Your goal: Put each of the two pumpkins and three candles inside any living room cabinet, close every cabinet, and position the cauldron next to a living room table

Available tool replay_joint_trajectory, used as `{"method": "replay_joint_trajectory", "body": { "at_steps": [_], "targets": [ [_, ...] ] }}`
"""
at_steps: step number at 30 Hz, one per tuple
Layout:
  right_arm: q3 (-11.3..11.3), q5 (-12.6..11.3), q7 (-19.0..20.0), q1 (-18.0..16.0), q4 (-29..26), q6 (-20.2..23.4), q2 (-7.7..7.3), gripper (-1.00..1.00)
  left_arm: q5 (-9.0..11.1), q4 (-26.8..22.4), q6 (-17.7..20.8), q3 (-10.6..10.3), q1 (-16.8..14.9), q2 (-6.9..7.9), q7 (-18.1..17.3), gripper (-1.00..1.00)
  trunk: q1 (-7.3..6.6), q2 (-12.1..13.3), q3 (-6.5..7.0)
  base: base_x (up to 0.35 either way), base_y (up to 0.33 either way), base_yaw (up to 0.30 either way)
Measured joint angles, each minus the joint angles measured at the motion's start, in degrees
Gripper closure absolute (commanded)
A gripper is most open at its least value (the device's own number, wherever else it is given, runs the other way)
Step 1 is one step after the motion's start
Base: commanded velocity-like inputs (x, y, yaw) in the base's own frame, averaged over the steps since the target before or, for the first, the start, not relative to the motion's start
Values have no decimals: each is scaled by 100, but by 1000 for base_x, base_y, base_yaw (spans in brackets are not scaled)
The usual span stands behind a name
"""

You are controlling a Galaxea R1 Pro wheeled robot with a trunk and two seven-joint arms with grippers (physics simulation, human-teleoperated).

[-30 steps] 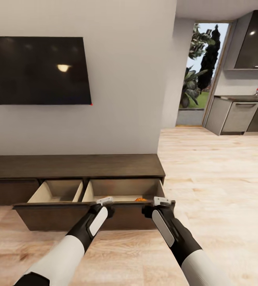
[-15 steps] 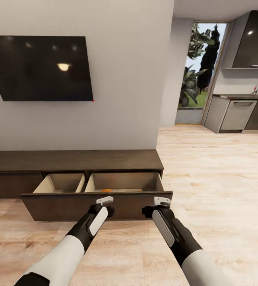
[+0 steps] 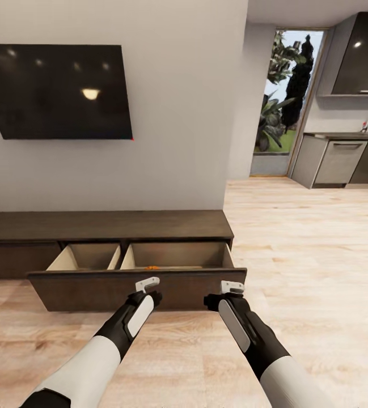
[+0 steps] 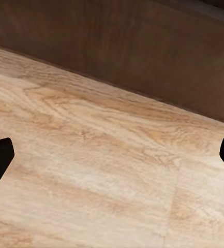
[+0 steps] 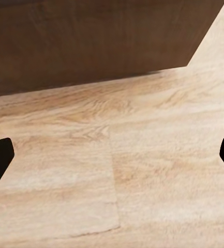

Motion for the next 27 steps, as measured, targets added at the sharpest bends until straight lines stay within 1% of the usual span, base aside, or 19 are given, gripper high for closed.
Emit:
{"method": "replay_joint_trajectory", "body": {
  "at_steps": [4, 6, 8, 11, 14, 15, 18, 21, 24, 25, 27],
  "targets": [
    [7, 7, -7, 7, 2, 0, -4, -100, -31, 159, -89, -8, 0, 0, -48, -100, 88, -160, -72, 0, 0, 0],
    [10, 15, -7, 14, 2, -4, -8, -100, -47, 413, -336, -13, 0, 0, -61, -100, 132, -241, -108, 0, 0, 0],
    [10, 18, -8, 18, 2, -14, -9, -100, -53, 549, -583, -19, -2, 0, -67, -100, 176, -321, -144, 0, 0, 0],
    [11, 40, -1, 31, 2, -36, -10, -100, -119, 632, -771, -33, -1, 0, -71, -100, 242, -441, -198, 0, 0, 0],
    [14, 66, 6, 53, 2, -56, -10, -100, -299, 647, -833, -139, 0, 0, -66, -100, 308, -562, -251, 0, 0, 0],
    [21, 81, 8, 64, 11, -74, -10, -100, -358, 650, -905, -199, 0, 0, -63, -100, 330, -602, -269, 0, 0, 0],
    [32, 99, 13, 80, 65, -133, -15, -100, -403, 652, -1068, -336, 0, 0, -56, -100, 396, -722, -323, 0, 0, 0],
    [57, 104, 22, 89, 200, -359, -18, -100, -415, 652, -1133, -508, 0, 0, -53, -100, 461, -842, -377, 0, 0, 0],
    [78, 109, 24, 94, 433, -656, -18, -100, -424, 652, -1150, -579, 0, 0, -51, -100, 527, -963, -431, 0, 0, 0],
    [83, 108, 23, 95, 521, -803, -20, -100, -426, 652, -1154, -589, 0, 0, -51, -100, 549, -1003, -449, 0, 0, 0],
    [89, 102, 46, 94, 787, -1277, -33, -100, -427, 652, -1171, -603, 0, 0, -47, -100, 593, -1083, -485, 0, 0, 0]
  ]
}}
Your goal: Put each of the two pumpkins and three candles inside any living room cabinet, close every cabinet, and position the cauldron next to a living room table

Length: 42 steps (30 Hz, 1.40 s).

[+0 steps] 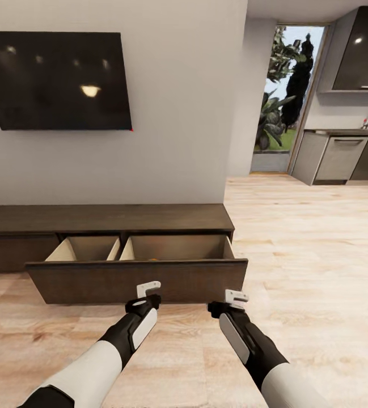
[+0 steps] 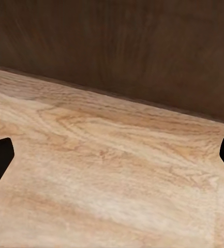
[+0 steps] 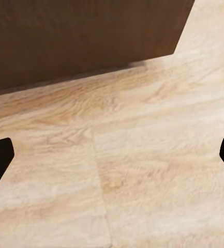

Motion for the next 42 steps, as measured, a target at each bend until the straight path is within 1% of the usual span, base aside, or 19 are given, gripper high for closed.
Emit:
{"method": "replay_joint_trajectory", "body": {
  "at_steps": [2, 3, 5, 7, 9, 13, 15, 16, 18, 20, 22, 24, 29, 38, 42],
  "targets": [
    [19, -4, 180, -4, 259, -393, -57, -100, 0, 0, -74, -4, 0, 0, 7, -100, 44, -80, -36, 0, 0, 0],
    [75, -2, 420, -5, 394, -628, -93, -100, 1, 0, -125, -6, 0, 0, 20, -100, 66, -120, -54, 0, 0, 0],
    [186, 2, 785, -6, 484, -902, -125, -100, 2, 0, -160, -7, 0, 0, 30, -100, 110, -201, -90, 0, 0, 0],
    [252, 4, 1003, -7, 524, -1137, -167, -100, 2, 0, -174, -7, 0, 0, 34, -100, 154, -281, -126, 0, 0, 0],
    [288, 23, 1115, 0, 545, -1342, -204, -100, 2, 0, -186, -7, 0, 0, 38, -100, 198, -361, -162, 0, 0, 0],
    [303, 170, 1160, 9, 549, -1552, -214, -100, 3, 0, -191, -8, 0, 0, 37, -100, 286, -522, -233, 0, 0, 0],
    [304, 211, 1168, 13, 551, -1832, -213, -100, 3, 0, -220, -16, 0, 0, 37, -100, 329, -602, -269, 0, 0, 0],
    [308, 220, 1170, 16, 556, -2048, -213, -100, 4, 0, -309, -34, 0, 0, 37, -100, 351, -642, -287, 0, 0, 0],
    [312, 224, 1176, 18, 561, -2203, -213, -100, 12, 0, -490, -117, 0, 0, 36, -100, 395, -722, -323, 0, 0, 0],
    [313, 227, 1180, 19, 563, -2273, -213, -100, 16, 0, -621, -247, 0, 0, 35, -100, 439, -802, -359, 0, 0, 0],
    [314, 229, 1181, 19, 563, -2291, -213, -100, 18, 0, -660, -297, 0, 0, 39, -100, 483, -883, -395, 0, 0, 0],
    [318, 230, 1182, 22, 564, -2300, -213, -100, 20, 0, -680, -331, 0, 0, 38, -100, 489, -886, -439, 0, 0, 0],
    [322, 245, 1182, 25, 564, -2300, -213, -100, 27, 0, -707, -348, 0, 0, 48, -100, 502, -893, -550, 0, 0, 0],
    [320, 242, 1194, 20, 564, -2288, -213, -100, 13, -38, -879, -356, 5, 0, 44, -100, 525, -905, -750, 0, 0, 0],
    [322, 242, 1218, 20, 564, -2288, -213, -100, -14, -56, -1044, -354, 9, 0, 51, -100, 536, -911, -838, 0, 0, 0]
  ]
}}
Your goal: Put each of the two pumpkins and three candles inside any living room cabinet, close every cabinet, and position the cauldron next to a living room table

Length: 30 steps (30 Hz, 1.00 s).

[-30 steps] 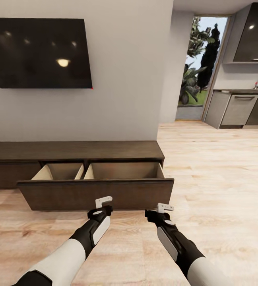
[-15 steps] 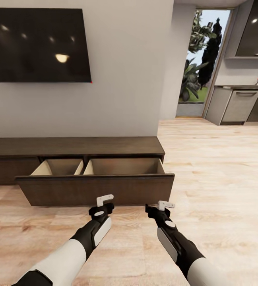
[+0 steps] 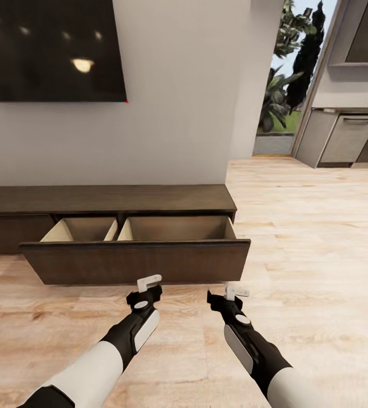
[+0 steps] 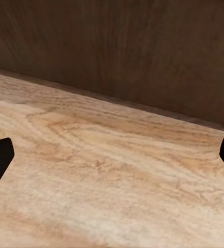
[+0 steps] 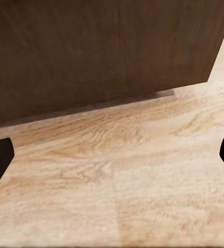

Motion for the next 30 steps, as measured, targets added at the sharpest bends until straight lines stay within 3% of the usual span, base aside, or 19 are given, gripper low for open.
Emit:
{"method": "replay_joint_trajectory", "body": {
  "at_steps": [9, 13, 16, 21, 30],
  "targets": [
    [-1, 9, 5, -1, 0, -27, 0, -100, -35, -8, -320, -45, 10, 0, 3, -100, 2, -2, -23, 0, 0, 0],
    [-1, 12, 1, -1, 0, -30, 0, -100, -234, 5, -333, -365, 18, 0, 1, -100, 0, -2, -23, 127, 0, 0],
    [0, 18, -1, -2, -1, -39, 3, -100, -319, 14, -338, -459, 19, 0, 1, -100, -1, -2, -23, 305, 0, 0],
    [-7, 20, -6, -9, -3, -57, 13, -100, -340, 17, -346, -481, 18, 0, 1, -100, 0, -2, -23, 248, 0, 0],
    [-9, 21, -12, -17, -18, -63, 19, -100, -348, 36, -347, -489, 20, 0, -58, -100, 2, -2, -23, 16, 0, 0]
  ]
}}
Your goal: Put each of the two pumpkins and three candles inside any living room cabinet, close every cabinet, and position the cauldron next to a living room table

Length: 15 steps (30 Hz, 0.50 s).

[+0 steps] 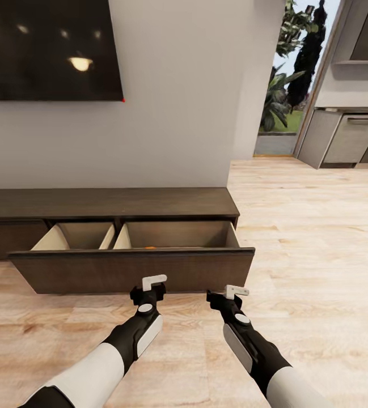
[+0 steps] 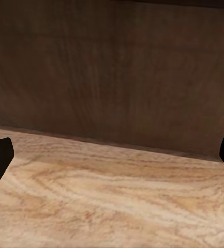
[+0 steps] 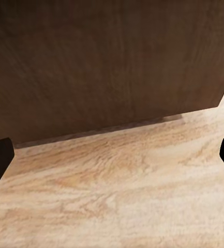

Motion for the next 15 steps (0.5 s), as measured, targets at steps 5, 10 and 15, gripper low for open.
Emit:
{"method": "replay_joint_trajectory", "body": {
  "at_steps": [5, 10, 15],
  "targets": [
    [8, 17, -2, -1, 21, -230, 25, -100, -2, 6, 1, -6, 0, 0, -19, -100, 0, 0, 0, 0, 0, 0],
    [-16, 75, -2, -50, 434, -311, 73, -100, -2, 6, 0, -20, 13, 0, -20, -100, 0, 0, 0, 0, 0, 0],
    [-24, 242, 3, -84, 599, -337, 87, -100, -25, 8, 0, -28, 33, 0, -27, -100, -1, 0, 0, 84, 62, 0]
  ]
}}
